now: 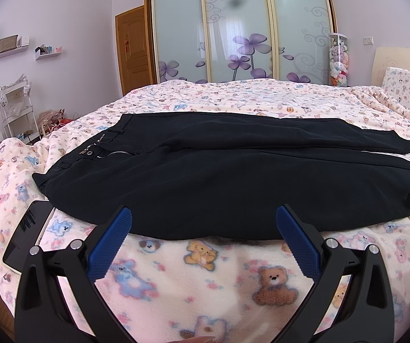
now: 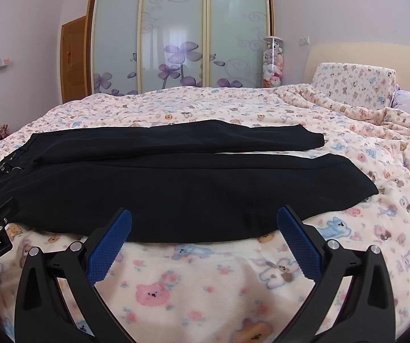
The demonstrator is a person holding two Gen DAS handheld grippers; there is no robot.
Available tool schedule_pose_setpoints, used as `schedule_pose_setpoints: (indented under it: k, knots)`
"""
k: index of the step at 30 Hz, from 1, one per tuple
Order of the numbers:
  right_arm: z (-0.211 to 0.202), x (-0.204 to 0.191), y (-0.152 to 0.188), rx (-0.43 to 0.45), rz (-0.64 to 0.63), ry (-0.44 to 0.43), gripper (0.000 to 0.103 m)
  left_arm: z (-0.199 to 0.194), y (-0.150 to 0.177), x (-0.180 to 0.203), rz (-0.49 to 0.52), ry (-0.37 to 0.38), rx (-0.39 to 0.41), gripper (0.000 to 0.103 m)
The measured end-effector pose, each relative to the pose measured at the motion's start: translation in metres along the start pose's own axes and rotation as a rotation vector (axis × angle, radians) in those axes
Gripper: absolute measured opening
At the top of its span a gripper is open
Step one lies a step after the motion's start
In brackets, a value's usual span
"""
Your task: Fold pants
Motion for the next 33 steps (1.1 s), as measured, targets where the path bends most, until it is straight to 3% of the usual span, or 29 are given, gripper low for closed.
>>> schedule_pose_setpoints:
  k: [33]
  knots:
    - [0.0044,0.0052,0.0041,-0.008,0.007,0.0,0.102,0.0001,0.0001,0.0,0.0,0.001,-0.002,0.101]
Point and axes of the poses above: each gripper's, at about its wrist camera, not at the fingertips, and z roughly the way its jaws point, x to its right, y to its underside, the point moved 3 cm from there along z, roughly the way its jaws point, and after that the axes turned 5 degrees about -x, right-handed, at the moved point
